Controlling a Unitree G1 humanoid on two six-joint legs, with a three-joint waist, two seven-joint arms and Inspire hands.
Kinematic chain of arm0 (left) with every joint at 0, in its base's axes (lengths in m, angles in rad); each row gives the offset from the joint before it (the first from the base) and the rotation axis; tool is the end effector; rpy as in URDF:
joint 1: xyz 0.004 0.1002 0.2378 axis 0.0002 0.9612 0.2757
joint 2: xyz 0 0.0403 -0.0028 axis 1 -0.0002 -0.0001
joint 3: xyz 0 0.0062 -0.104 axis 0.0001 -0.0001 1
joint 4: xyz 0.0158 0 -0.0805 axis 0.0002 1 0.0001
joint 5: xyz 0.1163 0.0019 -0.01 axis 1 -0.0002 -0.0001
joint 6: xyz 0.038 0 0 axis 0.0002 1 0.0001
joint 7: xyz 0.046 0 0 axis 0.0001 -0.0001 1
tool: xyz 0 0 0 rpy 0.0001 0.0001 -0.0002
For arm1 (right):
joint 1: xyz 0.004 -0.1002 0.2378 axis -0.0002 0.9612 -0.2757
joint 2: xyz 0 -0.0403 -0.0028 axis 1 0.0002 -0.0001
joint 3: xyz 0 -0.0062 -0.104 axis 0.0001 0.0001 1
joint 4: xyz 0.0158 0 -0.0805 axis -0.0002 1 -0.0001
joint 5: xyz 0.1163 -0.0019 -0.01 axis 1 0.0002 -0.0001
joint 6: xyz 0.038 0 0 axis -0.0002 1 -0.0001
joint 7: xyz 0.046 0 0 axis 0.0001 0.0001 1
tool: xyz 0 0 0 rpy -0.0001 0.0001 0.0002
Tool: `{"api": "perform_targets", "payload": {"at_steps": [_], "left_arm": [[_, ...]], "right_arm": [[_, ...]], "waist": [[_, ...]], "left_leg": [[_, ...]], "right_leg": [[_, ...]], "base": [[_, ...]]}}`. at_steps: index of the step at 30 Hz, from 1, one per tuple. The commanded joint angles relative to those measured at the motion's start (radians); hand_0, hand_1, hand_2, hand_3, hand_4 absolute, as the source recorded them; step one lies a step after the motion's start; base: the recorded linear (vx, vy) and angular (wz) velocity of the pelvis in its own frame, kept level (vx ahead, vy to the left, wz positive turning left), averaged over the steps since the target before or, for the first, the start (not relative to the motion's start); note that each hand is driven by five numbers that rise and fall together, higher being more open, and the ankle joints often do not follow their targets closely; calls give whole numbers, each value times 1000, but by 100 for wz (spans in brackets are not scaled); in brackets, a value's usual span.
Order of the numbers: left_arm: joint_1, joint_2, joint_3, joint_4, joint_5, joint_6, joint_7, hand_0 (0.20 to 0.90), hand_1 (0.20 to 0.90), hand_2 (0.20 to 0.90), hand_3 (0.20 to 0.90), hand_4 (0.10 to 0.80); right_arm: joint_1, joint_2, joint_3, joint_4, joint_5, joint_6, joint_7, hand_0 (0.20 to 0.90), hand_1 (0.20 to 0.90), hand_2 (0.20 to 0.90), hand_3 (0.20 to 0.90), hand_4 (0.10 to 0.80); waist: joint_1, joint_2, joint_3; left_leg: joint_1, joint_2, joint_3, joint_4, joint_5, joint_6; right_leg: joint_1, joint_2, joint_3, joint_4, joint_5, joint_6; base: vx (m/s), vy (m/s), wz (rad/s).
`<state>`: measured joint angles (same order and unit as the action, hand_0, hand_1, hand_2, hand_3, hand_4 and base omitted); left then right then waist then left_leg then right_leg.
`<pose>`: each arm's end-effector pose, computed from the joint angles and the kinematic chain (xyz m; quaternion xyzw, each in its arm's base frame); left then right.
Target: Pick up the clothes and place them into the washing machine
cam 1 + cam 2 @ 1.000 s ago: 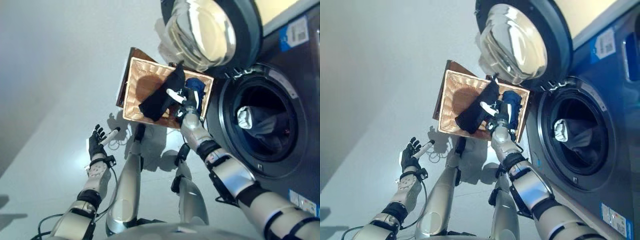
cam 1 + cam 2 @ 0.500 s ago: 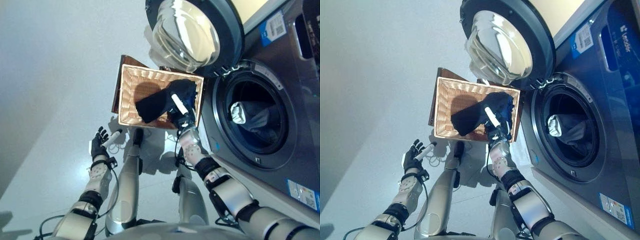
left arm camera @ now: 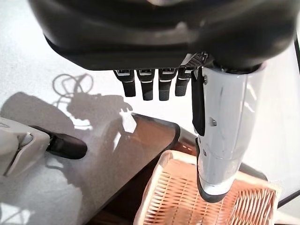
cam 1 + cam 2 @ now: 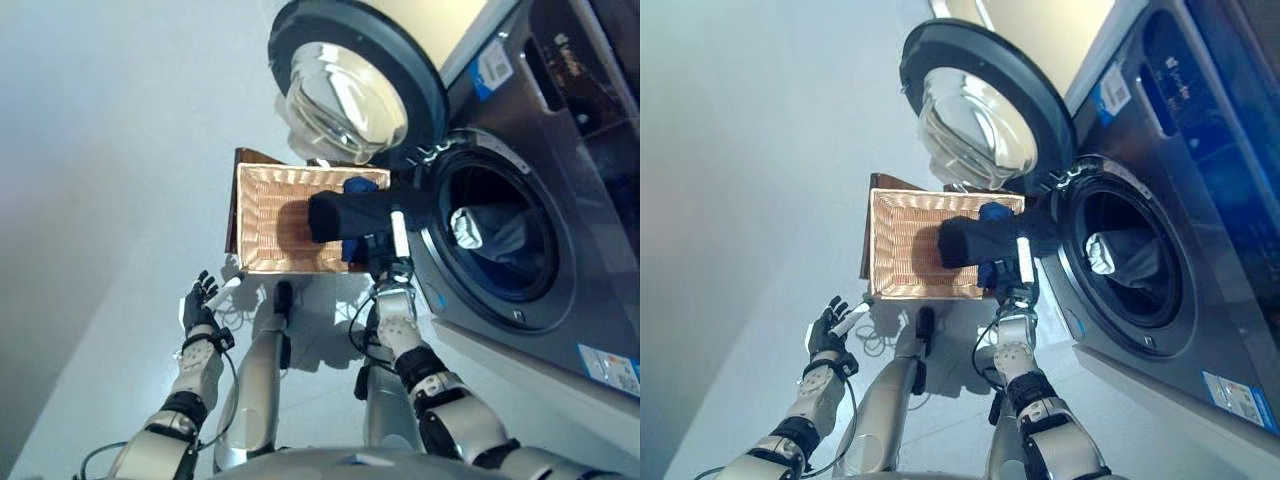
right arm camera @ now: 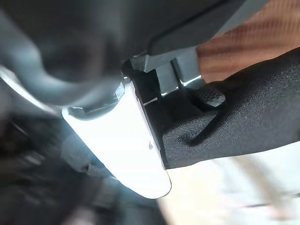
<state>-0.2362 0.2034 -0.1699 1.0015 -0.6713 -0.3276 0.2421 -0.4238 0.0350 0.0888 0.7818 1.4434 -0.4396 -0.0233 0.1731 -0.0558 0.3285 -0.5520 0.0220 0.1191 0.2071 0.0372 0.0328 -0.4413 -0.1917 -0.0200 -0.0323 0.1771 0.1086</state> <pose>0.2094 0.1968 -0.0713 -0.1183 0.2321 0.2280 0.9382 0.2772 -0.1180 -0.0055 0.5956 0.0421 -0.1902 0.7793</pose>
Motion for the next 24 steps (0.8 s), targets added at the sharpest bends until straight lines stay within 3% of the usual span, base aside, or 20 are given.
{"api": "perform_targets", "payload": {"at_steps": [1,15,19,24], "left_arm": [[-1,-25,2,35,-23,-54,-12,900,900,900,900,800],[19,-31,-17,35,-57,-74,-44,900,900,900,900,800],[30,-31,-43,18,-72,-79,-63,900,900,900,900,800],[60,-26,-94,-51,-101,-93,-92,900,900,900,900,800]], "right_arm": [[-19,-24,-60,-89,52,-75,89,200,200,200,200,300],[-101,-83,-248,-2,158,-146,80,200,200,200,200,300],[-193,-140,-306,67,177,-163,59,200,200,200,200,300],[-355,-252,-395,130,224,-207,32,200,200,200,200,300]], "waist": [[6,93,-25],[1,143,-25],[13,169,-18],[43,232,3]], "left_leg": [[160,0,-36,-294,69,-74],[152,-10,-23,-294,63,-72],[141,-14,-20,-294,66,-72],[116,-27,-17,-294,75,-71]], "right_leg": [[116,52,-43,33,-38,35],[91,49,-31,38,-40,37],[79,44,-33,39,-42,37],[48,33,-37,44,-47,36]], "base": [[7,14,-11],[-1,4,-5],[-8,-5,-9],[-30,14,3]]}}
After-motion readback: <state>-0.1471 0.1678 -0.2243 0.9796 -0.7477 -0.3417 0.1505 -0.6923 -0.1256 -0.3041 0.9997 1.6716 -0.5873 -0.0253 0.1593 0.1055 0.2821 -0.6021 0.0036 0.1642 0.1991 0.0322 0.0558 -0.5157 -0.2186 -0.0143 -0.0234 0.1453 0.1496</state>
